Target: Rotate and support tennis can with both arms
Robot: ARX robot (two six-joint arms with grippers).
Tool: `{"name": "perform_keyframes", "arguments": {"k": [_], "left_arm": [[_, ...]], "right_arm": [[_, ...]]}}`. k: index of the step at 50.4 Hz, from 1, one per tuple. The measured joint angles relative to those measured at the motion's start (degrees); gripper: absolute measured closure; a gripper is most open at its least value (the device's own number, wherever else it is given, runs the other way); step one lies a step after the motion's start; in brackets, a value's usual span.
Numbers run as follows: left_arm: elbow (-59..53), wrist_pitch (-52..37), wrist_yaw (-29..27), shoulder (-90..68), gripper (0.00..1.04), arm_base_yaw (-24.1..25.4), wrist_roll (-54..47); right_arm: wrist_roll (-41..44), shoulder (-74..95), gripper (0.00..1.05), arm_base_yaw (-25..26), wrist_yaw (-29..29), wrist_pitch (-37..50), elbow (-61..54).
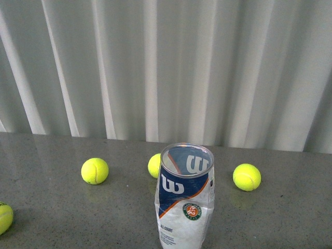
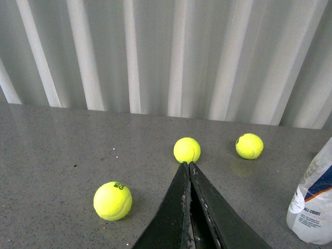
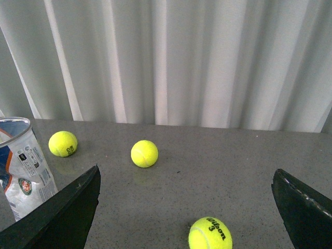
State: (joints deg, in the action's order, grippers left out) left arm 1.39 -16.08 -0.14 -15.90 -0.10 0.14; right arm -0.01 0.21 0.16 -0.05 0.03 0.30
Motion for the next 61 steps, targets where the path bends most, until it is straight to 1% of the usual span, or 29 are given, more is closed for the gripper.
{"name": "perform_keyframes", "arguments": {"k": [18, 22, 26, 34, 38, 41, 42, 46, 47, 50, 51, 58, 60, 61], "left_arm": [[0.0, 6.1, 0.0, 6.1, 1.01, 0.0, 0.0], [0.0, 14.7, 0.1, 12.6, 1.01, 0.0, 0.0], [0.0, 15.7, 0.2, 15.4, 1.01, 0.0, 0.0], [0.0, 16.0, 0.1, 15.7, 1.01, 0.0, 0.0], [0.0, 16.0, 0.1, 15.7, 0.83, 0.0, 0.0], [0.0, 16.0, 0.1, 15.7, 0.72, 0.0, 0.0], [0.0, 16.0, 0.1, 15.7, 0.7, 0.0, 0.0], [0.0, 16.0, 0.1, 15.7, 0.57, 0.0, 0.0], [0.0, 16.0, 0.1, 15.7, 0.55, 0.0, 0.0], [0.0, 16.0, 0.1, 15.7, 0.44, 0.0, 0.0], [0.0, 16.0, 0.1, 15.7, 0.43, 0.0, 0.0], [0.0, 16.0, 0.1, 15.7, 0.11, 0.0, 0.0], [0.0, 16.0, 0.1, 15.7, 0.06, 0.0, 0.0], [0.0, 16.0, 0.1, 15.7, 0.06, 0.0, 0.0]], "right_arm": [[0.0, 0.0, 0.07, 0.0, 0.0, 0.0, 0.0], [0.0, 0.0, 0.07, 0.0, 0.0, 0.0, 0.0], [0.0, 0.0, 0.07, 0.0, 0.0, 0.0, 0.0], [0.0, 0.0, 0.07, 0.0, 0.0, 0.0, 0.0], [0.0, 0.0, 0.07, 0.0, 0.0, 0.0, 0.0], [0.0, 0.0, 0.07, 0.0, 0.0, 0.0, 0.0], [0.0, 0.0, 0.07, 0.0, 0.0, 0.0, 0.0], [0.0, 0.0, 0.07, 0.0, 0.0, 0.0, 0.0], [0.0, 0.0, 0.07, 0.0, 0.0, 0.0, 0.0], [0.0, 0.0, 0.07, 0.0, 0.0, 0.0, 0.0], [0.0, 0.0, 0.07, 0.0, 0.0, 0.0, 0.0], [0.0, 0.0, 0.07, 0.0, 0.0, 0.0, 0.0], [0.0, 0.0, 0.07, 0.0, 0.0, 0.0, 0.0], [0.0, 0.0, 0.07, 0.0, 0.0, 0.0, 0.0]]}}
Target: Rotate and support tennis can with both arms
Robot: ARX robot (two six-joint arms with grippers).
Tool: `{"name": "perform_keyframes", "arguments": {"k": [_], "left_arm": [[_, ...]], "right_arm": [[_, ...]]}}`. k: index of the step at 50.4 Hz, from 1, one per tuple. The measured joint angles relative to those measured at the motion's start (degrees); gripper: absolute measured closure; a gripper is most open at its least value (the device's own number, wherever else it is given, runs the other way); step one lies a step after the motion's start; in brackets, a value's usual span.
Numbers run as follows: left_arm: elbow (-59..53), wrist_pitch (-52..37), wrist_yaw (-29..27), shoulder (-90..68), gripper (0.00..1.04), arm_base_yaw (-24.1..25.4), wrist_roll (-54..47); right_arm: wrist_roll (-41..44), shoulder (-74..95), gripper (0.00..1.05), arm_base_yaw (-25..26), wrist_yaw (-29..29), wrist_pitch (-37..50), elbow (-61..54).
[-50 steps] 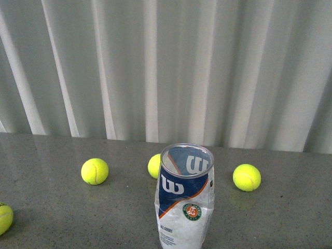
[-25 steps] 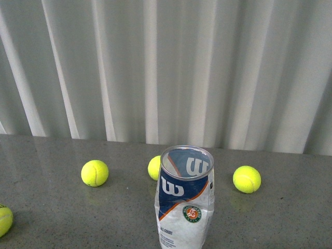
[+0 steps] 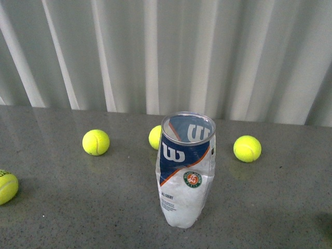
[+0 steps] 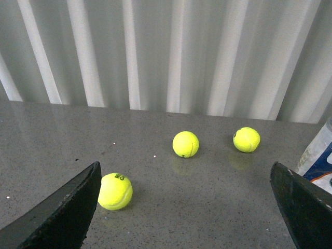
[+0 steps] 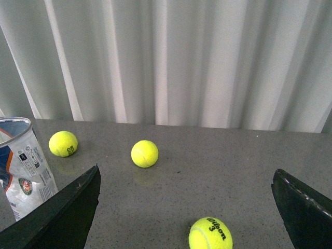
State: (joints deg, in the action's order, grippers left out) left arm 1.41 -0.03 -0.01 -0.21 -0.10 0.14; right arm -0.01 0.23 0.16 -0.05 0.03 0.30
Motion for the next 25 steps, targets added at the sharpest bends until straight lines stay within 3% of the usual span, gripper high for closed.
{"name": "perform_keyframes", "arguments": {"k": [25], "left_arm": [[0.0, 0.0, 0.0, 0.0, 0.07, 0.0, 0.0]], "right_arm": [[0.0, 0.0, 0.07, 0.0, 0.0, 0.0, 0.0]]}}
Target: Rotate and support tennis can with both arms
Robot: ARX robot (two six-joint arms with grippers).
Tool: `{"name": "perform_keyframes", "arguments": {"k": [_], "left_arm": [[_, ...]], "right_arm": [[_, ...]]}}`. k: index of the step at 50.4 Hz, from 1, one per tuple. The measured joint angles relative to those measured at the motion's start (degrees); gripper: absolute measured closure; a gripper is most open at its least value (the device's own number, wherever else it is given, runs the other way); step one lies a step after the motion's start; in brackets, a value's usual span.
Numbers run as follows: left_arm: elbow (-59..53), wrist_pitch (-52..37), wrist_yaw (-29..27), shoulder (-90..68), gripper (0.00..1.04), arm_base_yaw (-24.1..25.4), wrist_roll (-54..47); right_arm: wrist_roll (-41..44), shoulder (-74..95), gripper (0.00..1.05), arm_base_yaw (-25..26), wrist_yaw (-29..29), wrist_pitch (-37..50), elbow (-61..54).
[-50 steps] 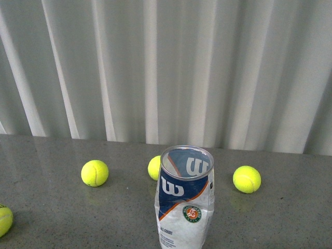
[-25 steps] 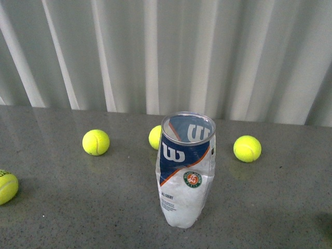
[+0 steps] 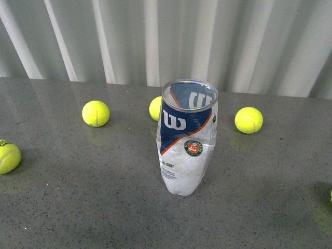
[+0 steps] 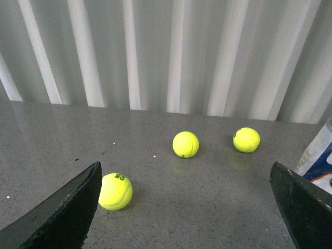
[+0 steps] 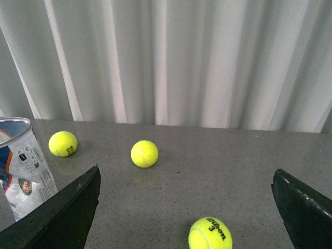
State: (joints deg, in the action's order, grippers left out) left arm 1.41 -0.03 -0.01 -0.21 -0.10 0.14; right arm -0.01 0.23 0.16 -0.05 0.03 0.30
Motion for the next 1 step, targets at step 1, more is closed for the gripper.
{"name": "perform_keyframes", "arguments": {"k": [1], "left_arm": [[0.0, 0.0, 0.0, 0.0, 0.07, 0.0, 0.0]], "right_arm": [[0.0, 0.0, 0.07, 0.0, 0.0, 0.0, 0.0]]}}
